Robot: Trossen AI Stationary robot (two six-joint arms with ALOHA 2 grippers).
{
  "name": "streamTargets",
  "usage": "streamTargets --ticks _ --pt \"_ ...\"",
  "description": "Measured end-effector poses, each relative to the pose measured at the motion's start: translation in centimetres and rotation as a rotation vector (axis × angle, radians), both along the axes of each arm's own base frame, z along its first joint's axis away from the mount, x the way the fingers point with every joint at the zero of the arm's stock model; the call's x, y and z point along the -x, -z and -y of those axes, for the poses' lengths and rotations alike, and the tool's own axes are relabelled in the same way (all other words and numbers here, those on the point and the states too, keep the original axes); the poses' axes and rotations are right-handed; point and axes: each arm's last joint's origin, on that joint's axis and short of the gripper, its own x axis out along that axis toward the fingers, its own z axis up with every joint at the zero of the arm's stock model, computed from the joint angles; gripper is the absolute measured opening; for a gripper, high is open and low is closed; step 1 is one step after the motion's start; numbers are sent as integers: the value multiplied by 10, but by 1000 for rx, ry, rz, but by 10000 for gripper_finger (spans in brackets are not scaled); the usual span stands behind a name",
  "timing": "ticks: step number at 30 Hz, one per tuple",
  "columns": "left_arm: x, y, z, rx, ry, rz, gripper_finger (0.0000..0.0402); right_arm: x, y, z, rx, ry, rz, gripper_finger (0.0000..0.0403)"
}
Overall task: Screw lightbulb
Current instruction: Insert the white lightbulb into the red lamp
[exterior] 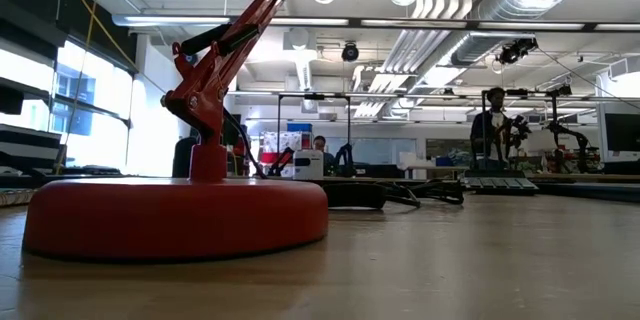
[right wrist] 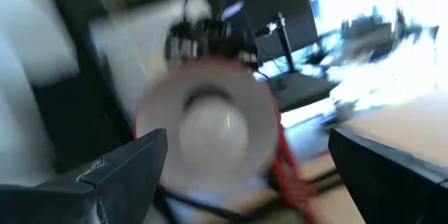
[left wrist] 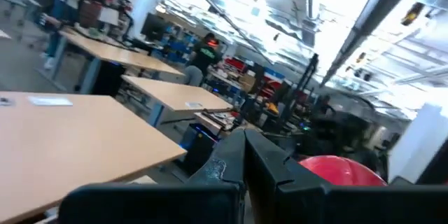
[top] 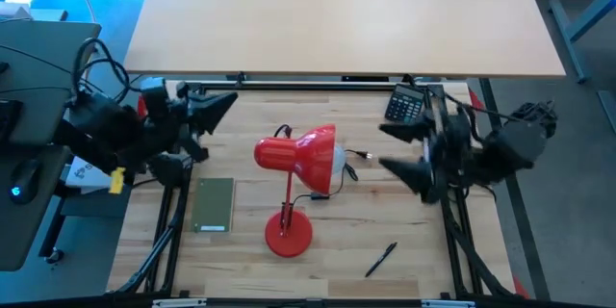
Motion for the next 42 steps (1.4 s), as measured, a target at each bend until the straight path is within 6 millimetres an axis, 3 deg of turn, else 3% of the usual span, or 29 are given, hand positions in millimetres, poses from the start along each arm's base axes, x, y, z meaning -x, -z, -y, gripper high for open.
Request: streamTargets --ticks 6,9,13,21,32,42 --pt "-20 10 11 -82 58 -48 0 -16 -5 18 -645 -335 121 390" --pt "-32 16 17 -186 62 -112 0 -22 -1 15 -817 -435 85 390" --pt "-37 20 22 -262 54 -159 0 -22 2 8 -911 -503 29 390" --pt "-46 35 27 -338 65 -281 0 -26 16 -1 -1079 -406 -46 390" --pt "-32 34 42 -303 87 -268 0 -32 19 -1 -1108 -301 4 390" --pt "-27 37 48 -324 9 -328 0 -64 29 -10 -1222 -339 38 390"
